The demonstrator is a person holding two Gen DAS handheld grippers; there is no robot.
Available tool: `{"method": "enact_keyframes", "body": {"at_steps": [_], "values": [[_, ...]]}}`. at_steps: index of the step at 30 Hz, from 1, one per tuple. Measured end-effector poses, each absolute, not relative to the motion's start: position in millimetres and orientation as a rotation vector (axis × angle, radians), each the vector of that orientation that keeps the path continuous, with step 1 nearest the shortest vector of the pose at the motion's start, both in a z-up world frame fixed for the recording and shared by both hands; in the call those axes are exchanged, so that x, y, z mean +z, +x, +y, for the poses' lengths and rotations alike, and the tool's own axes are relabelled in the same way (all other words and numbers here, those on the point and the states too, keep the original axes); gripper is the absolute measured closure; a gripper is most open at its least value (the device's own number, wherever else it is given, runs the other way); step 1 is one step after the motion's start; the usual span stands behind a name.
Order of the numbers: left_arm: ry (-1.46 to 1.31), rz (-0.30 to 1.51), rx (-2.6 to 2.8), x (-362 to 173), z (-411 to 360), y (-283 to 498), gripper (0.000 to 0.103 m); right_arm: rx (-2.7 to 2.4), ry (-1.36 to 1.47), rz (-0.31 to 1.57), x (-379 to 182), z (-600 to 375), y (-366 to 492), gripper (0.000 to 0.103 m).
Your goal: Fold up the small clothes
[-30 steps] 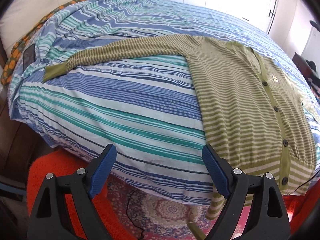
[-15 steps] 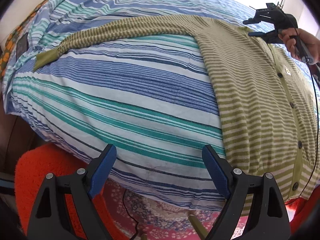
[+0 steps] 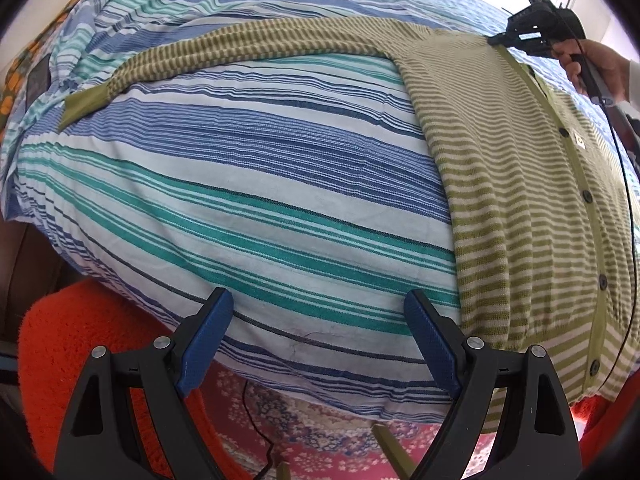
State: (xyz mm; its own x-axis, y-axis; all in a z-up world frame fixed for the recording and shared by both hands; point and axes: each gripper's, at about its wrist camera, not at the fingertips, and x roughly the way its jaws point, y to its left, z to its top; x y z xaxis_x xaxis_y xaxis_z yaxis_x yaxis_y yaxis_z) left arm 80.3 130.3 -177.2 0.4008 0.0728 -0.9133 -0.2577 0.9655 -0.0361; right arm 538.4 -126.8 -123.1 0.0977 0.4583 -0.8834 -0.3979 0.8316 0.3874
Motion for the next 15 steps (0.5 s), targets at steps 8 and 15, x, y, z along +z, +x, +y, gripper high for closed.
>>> {"method": "enact_keyframes", "body": {"at_steps": [8,15], "values": [[-0.173,1.141,0.209,-176.0,127.8,80.3,0.013,0.507,-0.002,1.320,-133.9,-154.2,525.0,0.078],[-0.113,1.070,0.179,-158.9,112.5,73.6,0.013,0.583,-0.035,1.153,-66.0,-222.9,420.2,0.038]]}}
